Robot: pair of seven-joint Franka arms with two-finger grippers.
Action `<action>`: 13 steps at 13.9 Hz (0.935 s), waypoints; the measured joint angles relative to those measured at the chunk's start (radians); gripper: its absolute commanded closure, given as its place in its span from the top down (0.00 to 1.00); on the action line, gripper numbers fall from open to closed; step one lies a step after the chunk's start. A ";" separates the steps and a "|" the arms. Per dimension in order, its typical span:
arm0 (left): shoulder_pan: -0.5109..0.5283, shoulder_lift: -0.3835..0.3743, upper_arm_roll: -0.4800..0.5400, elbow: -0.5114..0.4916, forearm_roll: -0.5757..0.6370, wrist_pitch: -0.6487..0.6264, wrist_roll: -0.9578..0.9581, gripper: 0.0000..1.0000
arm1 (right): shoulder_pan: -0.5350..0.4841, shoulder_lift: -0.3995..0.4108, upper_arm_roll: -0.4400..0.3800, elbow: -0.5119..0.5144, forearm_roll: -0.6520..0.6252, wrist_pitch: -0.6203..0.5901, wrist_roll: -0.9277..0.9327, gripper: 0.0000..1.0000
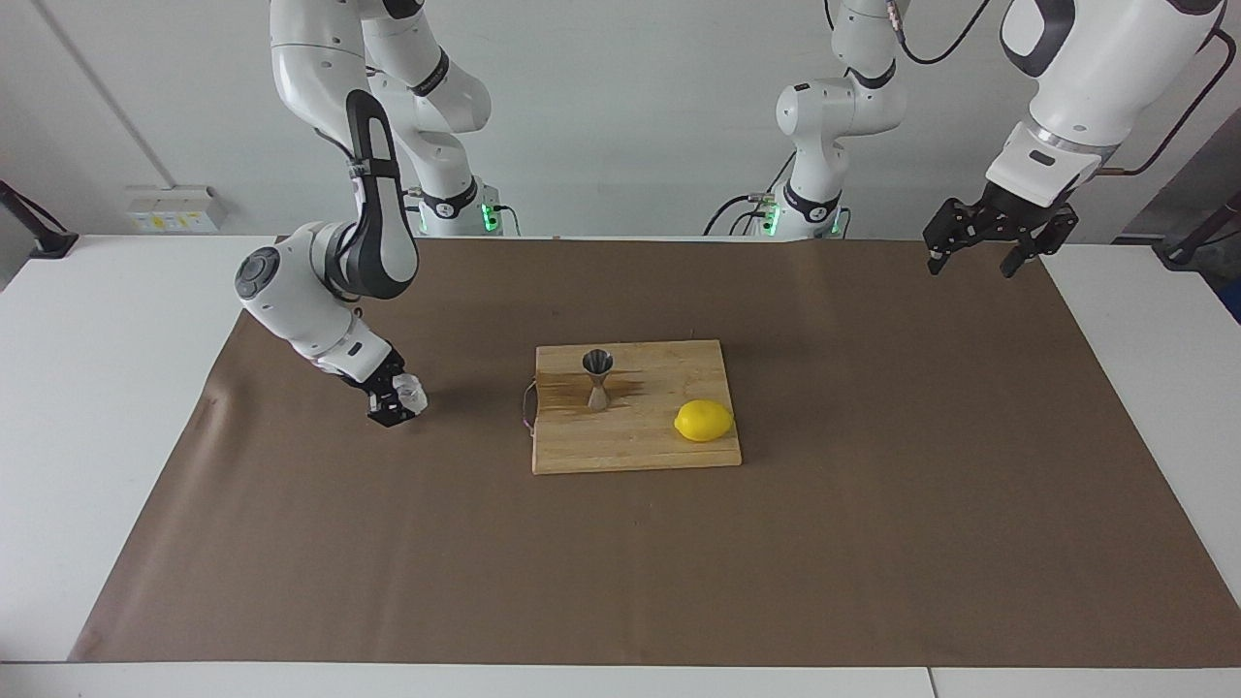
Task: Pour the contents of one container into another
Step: 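Grasp the clear glass with the right gripper and lift it over the board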
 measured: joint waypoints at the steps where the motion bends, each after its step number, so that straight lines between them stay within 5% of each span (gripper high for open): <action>1: 0.000 0.004 -0.001 0.000 0.000 0.000 0.000 1.00 | 0.008 -0.009 0.001 0.004 0.000 0.000 0.015 0.00; 8: 0.002 0.005 0.003 -0.004 0.000 -0.001 0.000 1.00 | 0.118 -0.108 0.004 0.022 -0.030 -0.071 0.285 0.00; 13: 0.005 0.005 0.003 -0.004 0.000 -0.001 0.000 1.00 | 0.221 -0.132 0.006 0.094 -0.212 -0.156 0.551 0.00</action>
